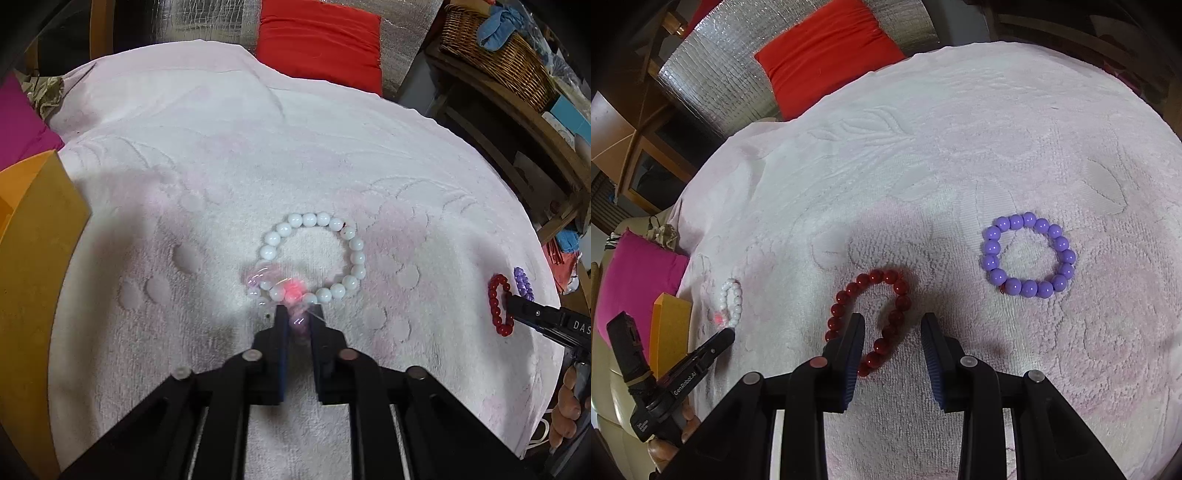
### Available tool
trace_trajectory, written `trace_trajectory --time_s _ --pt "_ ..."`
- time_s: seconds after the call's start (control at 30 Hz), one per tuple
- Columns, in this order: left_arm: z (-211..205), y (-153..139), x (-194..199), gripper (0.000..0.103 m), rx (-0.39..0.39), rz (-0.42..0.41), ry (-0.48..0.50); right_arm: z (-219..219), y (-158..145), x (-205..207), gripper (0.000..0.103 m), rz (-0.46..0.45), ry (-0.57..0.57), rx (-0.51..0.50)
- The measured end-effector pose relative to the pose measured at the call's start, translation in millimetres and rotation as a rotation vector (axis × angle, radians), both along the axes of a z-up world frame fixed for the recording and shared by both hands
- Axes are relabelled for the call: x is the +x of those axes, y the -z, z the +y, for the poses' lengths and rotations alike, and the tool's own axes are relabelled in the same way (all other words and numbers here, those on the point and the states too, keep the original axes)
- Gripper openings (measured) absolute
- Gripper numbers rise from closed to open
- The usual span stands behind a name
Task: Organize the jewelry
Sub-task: 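Grasp the pink bead bracelet with the left tool while the right tool grasps the red bracelet, then carry pink and red bracelets into the orange box with both tools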
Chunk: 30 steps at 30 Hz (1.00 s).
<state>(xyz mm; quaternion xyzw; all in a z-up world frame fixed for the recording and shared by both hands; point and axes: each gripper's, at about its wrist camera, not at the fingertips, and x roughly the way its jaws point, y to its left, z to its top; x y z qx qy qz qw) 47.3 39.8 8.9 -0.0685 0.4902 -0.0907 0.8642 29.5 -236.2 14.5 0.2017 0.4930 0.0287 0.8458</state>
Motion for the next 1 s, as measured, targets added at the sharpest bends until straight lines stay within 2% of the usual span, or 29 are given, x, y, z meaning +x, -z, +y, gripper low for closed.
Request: trace_trajectory --time_s 0.4,0.47,0.5,0.53,0.57,0.6,0.73,1.0 --pt "16 -18 -41 0.007 0.012 -0.043 0.066 4 1 0 0.036 -0.001 -0.002 -0.021" --pt "18 -21 -45 0.007 0.008 -0.046 0.07 6 0 0 0.031 -0.009 -0.008 -0.032" --pt "16 -22 -48 0.007 0.006 -0.048 0.073 6 0 0 0.026 -0.012 -0.007 -0.036" --pt "15 -25 -51 0.007 0.006 -0.055 0.08 7 1 1 0.016 -0.012 -0.013 -0.039" --pt "6 -25 -47 0.007 0.008 -0.061 0.087 6 1 1 0.015 -0.014 -0.016 -0.039" --pt "4 -27 -49 0.007 0.008 -0.067 0.093 7 0 1 0.011 -0.023 -0.016 -0.04" --pt "-6 -36 -58 0.007 0.016 -0.096 0.122 9 -5 -1 0.011 -0.052 -0.025 -0.039" --pt "-18 -46 -62 0.007 0.073 -0.135 0.126 20 -33 -12 0.011 -0.191 -0.067 -0.006"
